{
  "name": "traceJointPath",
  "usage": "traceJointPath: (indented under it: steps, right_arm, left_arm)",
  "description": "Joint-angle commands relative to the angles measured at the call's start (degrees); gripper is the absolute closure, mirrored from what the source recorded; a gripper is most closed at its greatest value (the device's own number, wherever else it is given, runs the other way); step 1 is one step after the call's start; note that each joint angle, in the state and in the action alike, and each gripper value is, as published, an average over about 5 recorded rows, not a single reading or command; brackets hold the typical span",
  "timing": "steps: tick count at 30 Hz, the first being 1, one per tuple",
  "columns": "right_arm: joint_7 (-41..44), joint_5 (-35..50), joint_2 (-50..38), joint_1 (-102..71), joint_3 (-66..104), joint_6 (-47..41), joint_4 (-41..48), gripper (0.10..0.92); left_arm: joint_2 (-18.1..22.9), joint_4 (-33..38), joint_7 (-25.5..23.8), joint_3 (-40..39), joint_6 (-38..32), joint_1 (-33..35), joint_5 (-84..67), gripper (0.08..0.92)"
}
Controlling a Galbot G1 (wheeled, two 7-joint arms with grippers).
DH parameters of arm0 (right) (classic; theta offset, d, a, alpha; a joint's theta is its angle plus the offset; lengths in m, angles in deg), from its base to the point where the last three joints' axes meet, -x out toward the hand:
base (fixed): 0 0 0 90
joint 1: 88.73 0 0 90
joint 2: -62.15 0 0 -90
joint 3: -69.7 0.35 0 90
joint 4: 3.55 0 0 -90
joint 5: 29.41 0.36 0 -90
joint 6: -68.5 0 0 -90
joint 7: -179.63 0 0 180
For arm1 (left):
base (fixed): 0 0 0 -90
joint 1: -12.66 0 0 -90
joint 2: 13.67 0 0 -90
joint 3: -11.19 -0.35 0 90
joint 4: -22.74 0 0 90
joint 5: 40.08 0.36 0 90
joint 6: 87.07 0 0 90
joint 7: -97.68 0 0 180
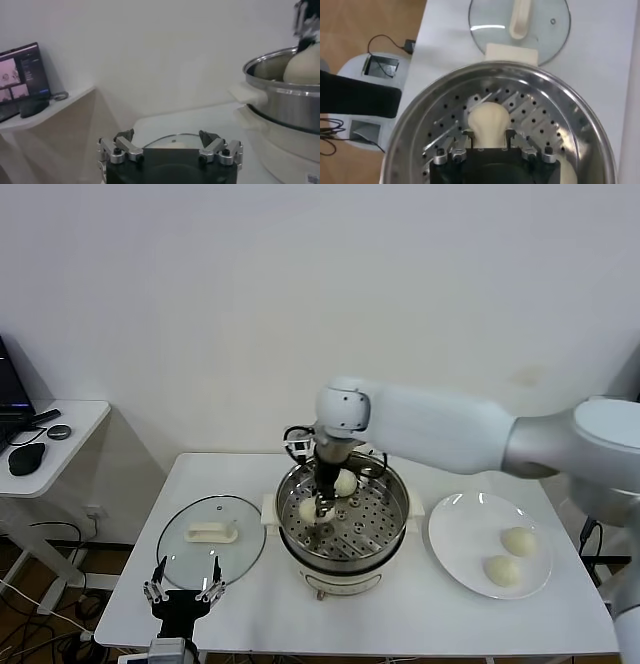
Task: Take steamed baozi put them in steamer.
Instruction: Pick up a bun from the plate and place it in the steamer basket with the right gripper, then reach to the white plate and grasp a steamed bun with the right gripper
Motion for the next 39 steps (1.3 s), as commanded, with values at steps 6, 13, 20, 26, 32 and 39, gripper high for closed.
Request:
traceJointPath:
  steps: [6, 13, 20, 26, 32, 39]
  right_arm:
    - [-2.49, -3.14, 9.05, -4.11, 1.03, -1.72, 11.42, 0.618]
    - [-2.59, -2.41, 7.59, -3.33, 1.59, -1.69, 8.79, 0.581]
    - [-2.01, -1.83, 3.87, -2.65, 1.96, -1.67, 4.41, 0.389]
    - [-1.34, -2.59, -2.73, -1.03, 2.95, -1.61, -1.37, 0.234]
    - [3.18, -7.61, -18.95, 0.44, 10.64, 1.48, -10.3, 0.203]
    - [13.04, -15.98, -40.68, 0.25, 16.51, 15.16, -15.8, 0.203]
  left_arm:
    - [-0.02, 0.14, -0.03, -0.13, 0.13, -0.25, -0.44, 0.177]
    - [0.15, 0.11, -0.03, -0.32, 0.12, -0.22, -0.42, 0.177]
    - [0.46, 0.13, -0.32, -1.01, 0.16, -0.32, -0.19, 0.177]
    - [0.55, 0.18, -0.67, -1.0, 0.22, -0.24, -0.18, 0.177]
    - [0.39, 0.56, -1.02, -0.72, 0.29, 0.41, -0.34, 0.177]
    - [-0.92, -0.31, -1.14, 0.14, 0.43, 1.06, -1.29, 0.177]
